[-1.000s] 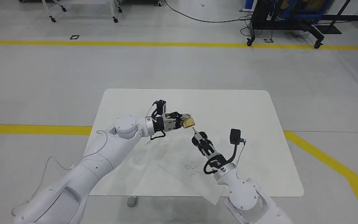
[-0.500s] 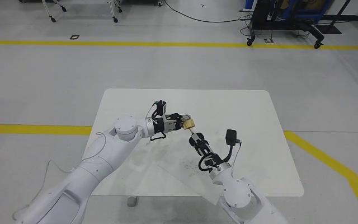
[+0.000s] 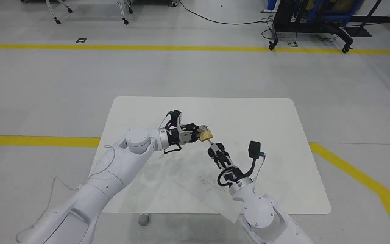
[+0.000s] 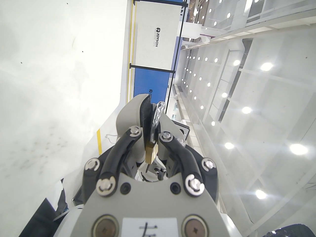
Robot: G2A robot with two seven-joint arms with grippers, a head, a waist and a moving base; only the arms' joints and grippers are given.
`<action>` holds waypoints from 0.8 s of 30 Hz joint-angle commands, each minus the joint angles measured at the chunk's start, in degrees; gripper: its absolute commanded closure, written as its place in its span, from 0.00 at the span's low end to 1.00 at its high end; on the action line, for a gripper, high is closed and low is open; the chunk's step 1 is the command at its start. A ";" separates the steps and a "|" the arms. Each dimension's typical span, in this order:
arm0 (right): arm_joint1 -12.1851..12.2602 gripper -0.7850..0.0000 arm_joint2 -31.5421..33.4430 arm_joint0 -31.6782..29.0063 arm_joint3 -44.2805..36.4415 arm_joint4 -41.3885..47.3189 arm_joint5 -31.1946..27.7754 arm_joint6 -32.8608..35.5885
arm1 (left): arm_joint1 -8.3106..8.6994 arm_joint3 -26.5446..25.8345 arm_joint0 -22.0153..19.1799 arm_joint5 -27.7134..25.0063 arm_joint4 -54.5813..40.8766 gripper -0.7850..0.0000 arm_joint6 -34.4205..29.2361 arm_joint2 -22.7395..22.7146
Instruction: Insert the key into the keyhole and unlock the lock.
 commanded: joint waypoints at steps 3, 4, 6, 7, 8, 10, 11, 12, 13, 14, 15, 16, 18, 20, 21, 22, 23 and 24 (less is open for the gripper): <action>-0.47 1.00 -0.88 0.59 0.82 -1.12 0.86 -1.70 | -0.20 0.03 0.28 0.24 0.38 1.00 -0.27 -0.60; -0.60 1.00 -1.11 0.75 0.97 -1.21 1.11 -1.95 | -0.25 0.02 0.33 0.33 0.49 1.00 -0.31 -0.74; -0.82 1.00 -1.49 1.02 1.18 -1.33 1.32 -2.11 | -0.35 0.00 0.46 0.45 0.65 1.00 -0.45 -1.04; -0.92 1.00 -1.58 1.13 1.28 -1.33 1.35 -2.16 | -0.40 0.03 0.53 0.57 0.72 1.00 -0.48 -1.19; -1.01 1.00 -1.64 1.21 1.34 -1.33 1.38 -2.24 | -0.44 0.02 0.56 0.71 0.88 1.00 -0.60 -1.30; -1.20 1.00 -1.75 1.26 1.36 -0.93 1.25 -2.23 | -0.54 0.01 0.66 0.88 1.16 1.00 -0.76 -1.54; -1.29 1.00 -1.73 1.27 1.33 -0.77 1.15 -2.31 | -0.58 0.01 0.70 0.96 1.30 1.00 -0.83 -1.66; -1.36 1.00 -1.73 1.26 1.30 -0.78 1.01 -2.41 | -0.63 0.01 0.75 1.01 1.41 1.00 -0.88 -1.80; -1.44 1.00 -1.67 1.18 1.26 -0.70 0.86 -2.66 | -0.68 0.05 0.84 1.10 1.43 1.00 -0.80 -1.95; -1.52 1.00 -1.58 1.07 1.20 -0.79 0.62 -3.20 | -0.74 0.08 0.93 1.23 1.35 1.00 -0.65 -2.14; -1.60 1.00 -1.53 0.91 1.17 -0.97 0.39 -3.83 | -0.79 0.16 1.02 1.46 1.27 1.00 -0.43 -2.34; -1.67 1.00 -1.54 0.78 1.17 -1.51 0.10 -4.54 | -0.84 0.25 1.11 1.81 1.13 1.00 -0.13 -2.55; -1.77 1.00 -1.85 0.58 1.28 -3.99 -0.47 -6.03 | -0.96 0.39 1.27 2.66 0.86 1.00 0.49 -2.91; -1.89 1.00 -2.55 0.45 1.38 -7.64 -1.44 -7.86 | -1.10 0.55 1.45 4.08 0.12 1.00 0.91 -3.27; -1.91 1.00 -2.98 0.47 1.67 -10.47 -1.83 -8.94 | -1.18 0.69 1.54 5.25 -0.53 1.00 0.76 -3.40; -1.97 1.00 -3.48 0.44 1.90 -12.74 -1.97 -9.84 | -1.29 0.93 1.65 7.18 -1.48 1.00 0.02 -3.40; -2.04 1.00 -3.94 0.51 2.18 -14.62 -1.87 -10.37 | -1.40 1.29 1.62 10.00 -2.24 1.00 -1.05 -3.15; -2.10 1.00 -4.28 0.76 2.57 -16.63 -1.37 -10.71 | -1.48 1.40 1.21 11.45 -1.82 1.00 -1.61 -2.93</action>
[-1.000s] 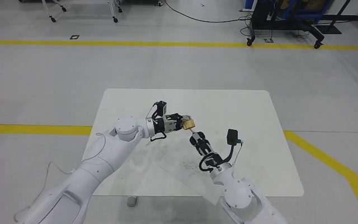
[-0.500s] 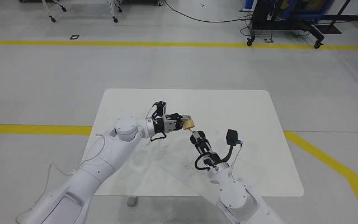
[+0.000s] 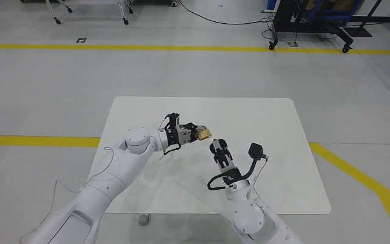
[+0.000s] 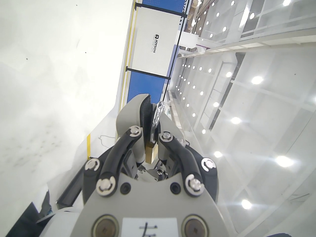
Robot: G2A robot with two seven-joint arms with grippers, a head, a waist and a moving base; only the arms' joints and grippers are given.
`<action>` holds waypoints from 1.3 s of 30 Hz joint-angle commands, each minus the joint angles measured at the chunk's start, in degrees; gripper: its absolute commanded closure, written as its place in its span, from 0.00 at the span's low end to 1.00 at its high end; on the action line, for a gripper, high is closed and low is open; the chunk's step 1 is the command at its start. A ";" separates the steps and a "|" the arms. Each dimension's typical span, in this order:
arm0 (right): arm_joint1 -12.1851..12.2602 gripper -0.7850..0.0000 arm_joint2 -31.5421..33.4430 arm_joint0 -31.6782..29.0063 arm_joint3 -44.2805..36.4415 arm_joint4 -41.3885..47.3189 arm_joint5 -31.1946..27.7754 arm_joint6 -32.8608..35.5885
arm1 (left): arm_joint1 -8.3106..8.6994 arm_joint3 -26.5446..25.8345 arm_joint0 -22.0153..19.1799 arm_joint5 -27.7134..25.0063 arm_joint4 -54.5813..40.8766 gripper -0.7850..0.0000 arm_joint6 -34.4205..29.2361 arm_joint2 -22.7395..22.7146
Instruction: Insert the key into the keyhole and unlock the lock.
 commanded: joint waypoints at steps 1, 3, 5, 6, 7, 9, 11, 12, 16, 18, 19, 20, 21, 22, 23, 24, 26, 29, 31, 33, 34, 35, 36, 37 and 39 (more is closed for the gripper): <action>-0.14 1.00 -0.60 0.48 0.72 -4.01 1.30 -0.77 | -0.18 0.25 -0.40 3.20 0.03 1.00 -1.62 0.39; -0.38 1.00 -1.13 1.06 1.43 -6.16 2.71 -1.20 | -0.34 0.44 -0.56 4.04 -0.56 1.00 -3.05 0.30; -0.61 1.00 -1.51 1.60 2.17 -7.71 4.10 -1.22 | -0.45 0.89 -0.60 4.10 -0.98 1.00 -3.42 -0.07; -0.70 1.00 -1.67 1.89 2.66 -8.99 4.96 -1.24 | -0.50 1.08 -0.62 4.10 -1.31 1.00 -3.56 -0.33; -0.81 1.00 -1.89 2.09 3.02 -10.04 5.60 -1.43 | -0.55 1.24 -0.61 4.16 -1.60 1.00 -3.72 -0.53; -1.02 1.00 -2.29 2.24 3.60 -11.35 6.50 -1.64 | -0.65 1.41 -0.65 4.30 -1.55 1.00 -4.05 -0.70; -1.19 1.00 -2.64 2.35 4.11 -12.98 7.17 -1.67 | -0.75 1.69 -0.67 4.55 -1.25 1.00 -4.27 -0.73; -1.27 1.00 -2.76 2.30 4.23 -13.38 7.37 -1.59 | -0.81 1.81 -0.72 4.65 -1.06 1.00 -4.30 -0.75; -1.45 1.00 -3.19 1.90 4.54 -15.56 7.88 -0.42 | -1.04 2.32 -0.86 4.88 -0.86 1.00 -4.43 -1.00; -1.50 1.00 -3.19 1.52 4.42 -16.07 7.85 0.38 | -1.17 2.52 -0.86 4.89 -0.82 1.00 -4.40 -1.13; -1.53 1.00 -3.08 1.28 4.22 -15.82 7.68 0.86 | -1.22 2.57 -0.87 4.79 -0.73 1.00 -4.38 -1.21; -1.55 1.00 -2.83 1.07 4.00 -15.61 7.54 1.16 | -1.27 2.65 -0.86 4.66 -0.64 1.00 -4.32 -1.29; -1.57 1.00 -2.58 0.79 3.70 -15.03 7.29 1.64 | -1.32 2.71 -0.85 4.55 -0.59 1.00 -4.33 -1.38; -1.63 1.00 -2.30 0.33 3.01 -12.47 6.38 3.21 | -1.36 2.78 -0.84 4.29 -0.49 1.00 -4.24 -1.51; -1.63 1.00 -1.53 -0.09 2.05 -9.25 5.19 4.94 | -1.39 2.81 -0.85 3.88 -0.28 1.00 -4.02 -1.65; -1.58 1.00 -0.44 -0.52 1.25 -6.29 4.18 6.62 | -1.42 2.76 -0.83 3.26 -0.02 1.00 -3.87 -1.80; -1.45 1.00 2.13 -1.64 -0.53 0.44 2.27 9.67 | -1.43 2.49 -0.77 1.33 0.86 1.00 -3.52 -2.13; -1.33 1.00 5.32 -3.22 -2.02 9.76 0.56 13.86 | -1.40 1.86 -0.46 -1.89 2.68 1.00 -2.76 -2.58; -1.22 1.00 6.65 -3.47 -2.17 11.63 0.49 15.51 | -1.38 1.27 -0.20 -3.81 3.87 1.00 -2.07 -2.89; -1.33 1.00 7.00 -3.75 -2.17 12.44 0.39 14.56 | -1.30 0.75 0.04 -5.34 5.68 1.00 -1.00 -3.11; -1.43 1.00 7.05 -3.72 -2.08 12.89 0.34 14.00 | -1.28 0.44 0.29 -5.74 5.99 1.00 -0.70 -3.28; -1.54 1.00 7.03 -3.64 -1.94 13.38 0.32 13.45 | -1.25 0.16 0.50 -6.16 6.40 1.00 -0.31 -3.48; -1.67 1.00 6.91 -3.58 -1.81 14.35 0.24 13.17 | -1.20 -0.10 0.64 -6.35 7.14 1.00 0.11 -3.58; -1.78 1.00 6.83 -3.39 -1.61 14.91 0.29 13.08 | -1.18 -0.38 0.88 -6.20 7.23 1.00 0.10 -3.72; -1.96 1.00 6.46 -3.01 -1.15 15.28 0.35 12.87 | -1.12 -0.83 1.11 -5.92 7.89 1.00 0.08 -3.96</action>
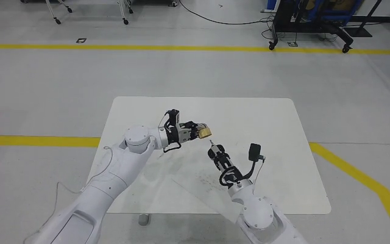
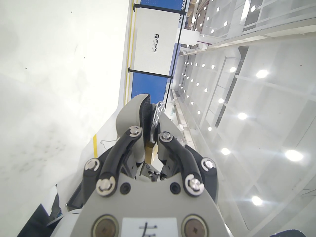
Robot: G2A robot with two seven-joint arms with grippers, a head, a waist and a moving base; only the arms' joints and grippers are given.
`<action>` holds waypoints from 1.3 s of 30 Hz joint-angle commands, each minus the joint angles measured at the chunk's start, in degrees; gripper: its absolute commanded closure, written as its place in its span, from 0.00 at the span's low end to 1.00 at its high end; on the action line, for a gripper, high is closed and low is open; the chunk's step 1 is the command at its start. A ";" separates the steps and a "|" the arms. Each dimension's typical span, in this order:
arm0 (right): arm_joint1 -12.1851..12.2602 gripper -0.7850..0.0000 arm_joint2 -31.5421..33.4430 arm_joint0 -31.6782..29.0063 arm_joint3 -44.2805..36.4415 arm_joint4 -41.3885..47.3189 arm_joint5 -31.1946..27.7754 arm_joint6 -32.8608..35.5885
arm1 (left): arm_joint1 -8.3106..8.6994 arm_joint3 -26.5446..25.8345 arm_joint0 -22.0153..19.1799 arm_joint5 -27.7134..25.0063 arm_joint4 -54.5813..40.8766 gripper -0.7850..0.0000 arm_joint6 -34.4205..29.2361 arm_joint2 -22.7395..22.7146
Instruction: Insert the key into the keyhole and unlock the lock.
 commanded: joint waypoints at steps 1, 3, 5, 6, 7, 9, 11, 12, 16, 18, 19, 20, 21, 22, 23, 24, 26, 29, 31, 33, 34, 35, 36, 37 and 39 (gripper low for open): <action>-0.16 1.00 -0.49 0.30 0.44 0.07 0.03 -0.04 | 0.05 -0.41 0.23 0.26 0.72 1.00 -0.03 -0.18; -0.30 1.00 -0.98 0.50 0.76 -0.06 -0.08 -0.10 | 0.09 -0.75 0.42 0.50 1.46 1.00 0.22 -0.37; -0.45 1.00 -1.31 0.60 0.95 0.01 -0.42 -0.42 | 0.10 -1.12 0.68 0.74 1.88 1.00 0.34 -0.55; -0.53 1.00 -1.48 0.60 0.99 0.08 -0.68 -0.66 | 0.10 -1.24 0.78 0.96 2.10 1.00 0.36 -0.61; -0.61 1.00 -1.64 0.61 1.03 0.10 -0.93 -0.91 | 0.09 -1.38 0.82 1.20 2.40 1.00 0.36 -0.64; -0.77 1.00 -1.91 0.67 1.14 0.10 -1.23 -1.55 | 0.06 -1.61 0.95 1.47 2.66 1.00 0.34 -0.77; -0.96 1.00 -2.17 0.83 1.34 0.35 -1.14 -2.29 | 0.02 -1.76 1.04 1.70 2.82 1.00 0.08 -0.90; -1.07 1.00 -2.27 0.96 1.48 0.43 -1.03 -2.76 | 0.01 -1.79 1.07 1.71 2.94 1.00 0.00 -0.97; -1.47 1.00 -2.72 1.57 2.05 0.35 -0.21 -4.49 | -0.07 -1.94 1.24 1.72 3.26 1.00 -0.13 -1.33; -1.63 1.00 -2.93 1.76 2.16 0.17 0.11 -4.97 | -0.10 -2.00 1.38 1.63 3.32 1.00 -0.08 -1.57; -1.70 1.00 -3.02 1.82 2.18 0.14 0.21 -5.09 | -0.11 -2.05 1.44 1.61 3.36 1.00 -0.05 -1.69; -1.76 1.00 -3.08 1.88 2.20 0.10 0.29 -5.16 | -0.13 -2.09 1.51 1.61 3.42 1.00 -0.04 -1.78; -1.83 1.00 -3.13 1.93 2.21 0.13 0.33 -5.27 | -0.15 -2.11 1.56 1.77 3.50 1.00 -0.07 -1.84; -1.90 1.00 -3.20 1.98 2.24 0.13 0.36 -5.35 | -0.16 -2.16 1.58 1.88 3.58 1.00 -0.11 -1.92; -1.97 1.00 -3.28 2.03 2.32 0.17 0.43 -5.38 | -0.19 -2.19 1.62 2.00 3.56 1.00 -0.29 -1.98; -2.03 1.00 -3.35 2.11 2.38 0.19 0.48 -5.42 | -0.21 -2.20 1.63 2.11 3.59 1.00 -0.48 -2.03; -2.16 1.00 -3.50 2.23 2.53 0.20 0.42 -5.44 | -0.26 -2.21 1.67 2.19 3.67 1.00 -0.59 -2.16; -2.35 1.00 -3.90 2.45 2.83 -0.20 0.71 -5.33 | -0.34 -2.19 1.74 2.31 3.71 1.00 -0.89 -2.33; -2.46 1.00 -4.03 2.60 2.99 -0.57 0.84 -5.48 | -0.39 -2.22 1.78 2.31 3.86 1.00 -1.09 -2.41; -2.57 1.00 -4.09 2.76 3.16 -0.89 1.00 -5.70 | -0.42 -2.28 1.83 2.23 4.04 1.00 -1.42 -2.49; -2.64 1.00 -4.06 2.89 3.28 -0.99 1.12 -5.90 | -0.44 -2.32 1.86 2.18 4.18 1.00 -1.58 -2.52; -2.70 1.00 -4.07 3.04 3.42 -1.24 1.27 -6.08 | -0.45 -2.39 1.89 2.11 4.25 1.00 -1.84 -2.55; -2.76 1.00 -4.11 3.21 3.58 -1.70 1.45 -6.32 | -0.46 -2.40 1.91 2.04 4.38 1.00 -2.02 -2.60; -2.82 1.00 -4.19 3.36 3.69 -2.07 1.55 -6.53 | -0.47 -2.43 1.92 1.99 4.56 1.00 -2.24 -2.61; -2.95 1.00 -4.35 3.79 4.13 -3.34 1.98 -7.13 | -0.50 -2.48 1.92 1.83 4.94 1.00 -2.65 -2.62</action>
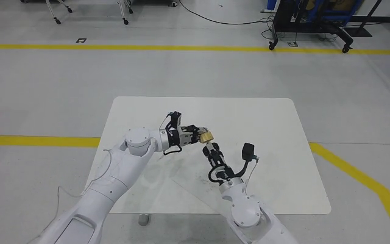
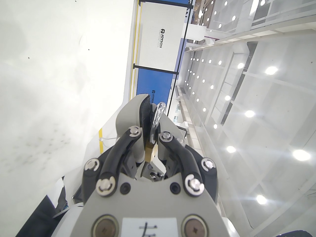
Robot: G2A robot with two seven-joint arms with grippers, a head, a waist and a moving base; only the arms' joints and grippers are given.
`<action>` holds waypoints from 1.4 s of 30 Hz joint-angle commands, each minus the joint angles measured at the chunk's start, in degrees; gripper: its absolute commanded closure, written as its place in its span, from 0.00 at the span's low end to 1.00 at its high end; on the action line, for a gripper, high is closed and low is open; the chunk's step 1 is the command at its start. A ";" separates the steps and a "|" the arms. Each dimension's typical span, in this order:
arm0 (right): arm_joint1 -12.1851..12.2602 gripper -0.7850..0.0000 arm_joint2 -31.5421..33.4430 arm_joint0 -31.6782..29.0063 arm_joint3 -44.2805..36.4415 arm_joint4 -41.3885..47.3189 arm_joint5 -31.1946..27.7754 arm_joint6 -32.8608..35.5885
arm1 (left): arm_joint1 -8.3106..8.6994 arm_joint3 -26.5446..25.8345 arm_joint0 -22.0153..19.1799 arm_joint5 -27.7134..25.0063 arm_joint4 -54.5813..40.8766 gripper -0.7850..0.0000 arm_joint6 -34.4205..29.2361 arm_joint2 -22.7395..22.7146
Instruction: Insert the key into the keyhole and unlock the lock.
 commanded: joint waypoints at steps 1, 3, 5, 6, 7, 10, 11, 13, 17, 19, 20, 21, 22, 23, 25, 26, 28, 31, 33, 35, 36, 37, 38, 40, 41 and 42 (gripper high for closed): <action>-0.14 1.00 -0.25 0.37 0.34 -0.69 0.25 -0.33 | -0.03 -0.01 0.03 -0.07 0.28 1.00 -0.33 -0.02; -0.31 1.00 -0.38 0.75 0.79 -0.87 0.48 -0.45 | -0.08 -0.02 0.05 -0.08 0.39 1.00 -0.58 -0.07; -0.47 1.00 -0.53 1.09 1.20 -0.92 0.63 -0.47 | -0.12 0.04 0.04 -0.01 0.49 1.00 -0.78 -0.14; -0.55 1.00 -0.54 1.24 1.38 -0.92 0.74 -0.49 | -0.15 0.06 0.05 0.01 0.46 1.00 -0.87 -0.19; -0.62 1.00 -0.50 1.34 1.42 -0.73 0.87 -0.49 | -0.18 0.10 0.06 0.08 0.42 1.00 -1.06 -0.22; -0.74 0.53 -0.13 1.24 0.86 0.81 0.36 0.77 | -0.28 0.40 0.09 0.53 -0.14 1.00 -1.01 -0.51; -0.72 0.00 0.04 1.16 0.82 1.02 -0.05 1.65 | -0.33 0.54 0.15 0.71 -0.57 1.00 -0.84 -0.68; -0.68 0.00 0.46 0.96 0.94 1.00 -0.49 2.45 | -0.45 0.77 0.28 1.31 -2.07 1.00 -0.95 -1.07; -0.68 0.00 0.52 0.90 0.94 1.16 -0.61 2.54 | -0.61 1.21 0.22 1.93 -2.88 1.00 -0.49 -1.52; -0.68 0.00 0.52 0.90 0.94 1.16 -0.61 2.54 | -0.67 1.35 0.22 2.03 -2.83 1.00 -0.23 -1.63; -0.68 0.00 0.52 0.90 0.94 1.16 -0.61 2.54 | -0.70 1.44 0.23 2.09 -2.86 1.00 0.00 -1.71; -0.68 0.00 0.52 0.90 0.94 1.16 -0.61 2.54 | -0.75 1.56 0.26 2.19 -3.09 1.00 0.31 -1.84; -0.68 0.00 0.52 0.90 0.94 1.16 -0.61 2.54 | -0.80 1.68 0.30 2.38 -3.48 1.00 0.54 -1.98; -0.68 0.00 0.52 0.90 0.94 1.16 -0.61 2.54 | -0.86 1.79 0.36 2.60 -4.04 1.00 0.65 -2.16; -0.68 0.00 0.52 0.90 0.94 1.16 -0.61 2.54 | -1.00 2.16 0.46 3.36 -5.66 1.00 0.53 -2.56; -0.70 0.00 0.44 0.73 0.40 2.35 -1.05 3.68 | -1.08 2.47 0.49 4.14 -6.78 1.00 0.28 -2.78; -0.48 0.00 2.57 -0.19 -2.12 4.52 -2.36 5.06 | -1.29 3.39 0.46 6.82 -9.73 1.00 -0.91 -3.15; 0.03 0.00 5.23 -2.72 -7.05 4.56 -3.88 6.39 | -1.66 4.97 0.03 10.47 -14.14 1.00 -3.19 -3.60; 0.41 0.91 6.91 -4.74 -10.37 4.50 -5.94 7.88 | -1.92 6.21 -0.32 12.63 -16.59 1.00 -4.15 -3.81; 0.81 1.00 8.21 -6.62 -13.18 3.18 -8.06 9.62 | -2.21 7.27 -0.72 14.50 -18.78 1.00 -5.09 -3.91; 0.95 1.00 8.54 -7.40 -14.13 2.40 -9.25 10.14 | -2.37 7.78 -0.79 15.47 -20.00 1.00 -5.81 -3.89; 1.04 1.00 8.49 -7.96 -14.81 1.83 -10.46 10.83 | -2.53 8.29 -0.94 16.80 -21.17 1.00 -6.73 -3.80; 1.10 1.00 8.29 -8.22 -15.04 0.99 -11.68 11.34 | -2.67 8.82 -1.18 18.55 -21.99 1.00 -7.98 -3.51; 1.23 1.00 7.29 -7.50 -13.90 -3.77 -12.33 12.79 | -2.99 10.08 -1.65 23.33 -24.01 1.00 -11.32 -2.71; 1.27 1.00 6.66 -6.58 -13.37 -7.25 -12.47 13.30 | -3.12 10.69 -2.02 24.48 -24.28 1.00 -12.06 -2.39; 1.26 1.00 5.99 -5.84 -12.55 -9.96 -12.37 13.36 | -3.27 11.26 -2.26 25.85 -24.57 1.00 -12.99 -1.95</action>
